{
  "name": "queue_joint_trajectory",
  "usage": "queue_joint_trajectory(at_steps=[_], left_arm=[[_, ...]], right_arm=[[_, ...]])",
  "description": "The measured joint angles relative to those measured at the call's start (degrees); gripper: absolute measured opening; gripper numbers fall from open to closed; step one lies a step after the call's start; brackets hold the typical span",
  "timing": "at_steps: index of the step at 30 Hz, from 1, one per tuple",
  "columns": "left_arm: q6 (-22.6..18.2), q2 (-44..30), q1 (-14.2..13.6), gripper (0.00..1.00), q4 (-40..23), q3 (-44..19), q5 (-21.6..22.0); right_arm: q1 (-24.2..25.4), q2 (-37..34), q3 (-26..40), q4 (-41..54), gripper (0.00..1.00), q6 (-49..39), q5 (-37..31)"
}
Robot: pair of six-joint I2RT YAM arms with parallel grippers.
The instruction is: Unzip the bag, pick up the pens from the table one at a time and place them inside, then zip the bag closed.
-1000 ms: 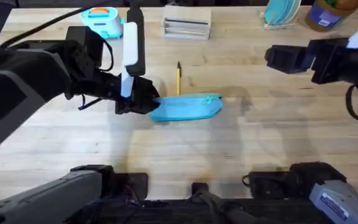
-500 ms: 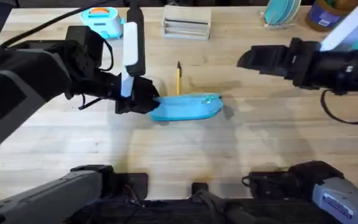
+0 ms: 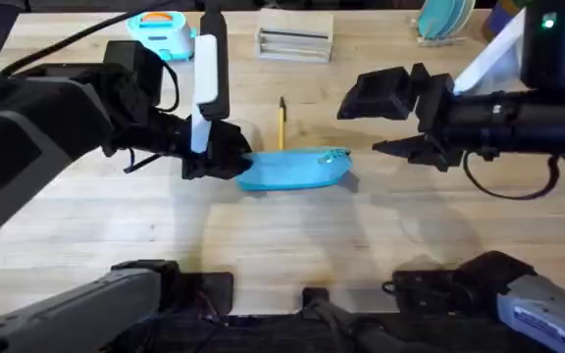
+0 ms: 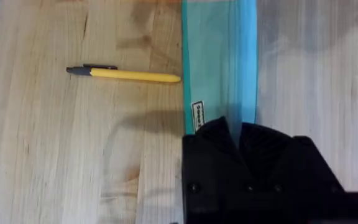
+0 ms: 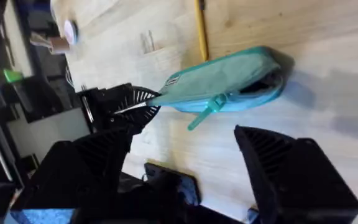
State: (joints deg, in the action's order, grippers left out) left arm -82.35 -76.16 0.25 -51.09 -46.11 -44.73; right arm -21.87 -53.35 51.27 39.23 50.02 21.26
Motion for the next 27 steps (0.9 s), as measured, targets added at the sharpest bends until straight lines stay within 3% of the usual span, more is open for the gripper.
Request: queue_joint_trajectory(at_steps=[11,13,16,24,27], left_arm=[[0.0,0.0,0.0,0.044,0.1,0.0,0.0],[0.0,0.0,0.0,0.044,0.1,0.0,0.0],[0.0,0.0,0.0,0.044,0.1,0.0,0.0],[0.0,0.0,0.0,0.043,0.1,0.0,0.0],[0.0,0.0,0.0,0.043,0.1,0.0,0.0]], right_arm=[[-0.2,-4.0,0.0,3.2,0.997,12.4,1.0],[-1.4,-10.1,0.0,3.0,0.997,13.9,2.3],[-2.3,-12.4,0.0,2.5,0.994,14.1,2.5],[-3.0,-17.1,0.0,0.8,0.901,15.4,2.8],[-3.0,-18.6,0.0,-1.3,0.787,15.8,3.0]])
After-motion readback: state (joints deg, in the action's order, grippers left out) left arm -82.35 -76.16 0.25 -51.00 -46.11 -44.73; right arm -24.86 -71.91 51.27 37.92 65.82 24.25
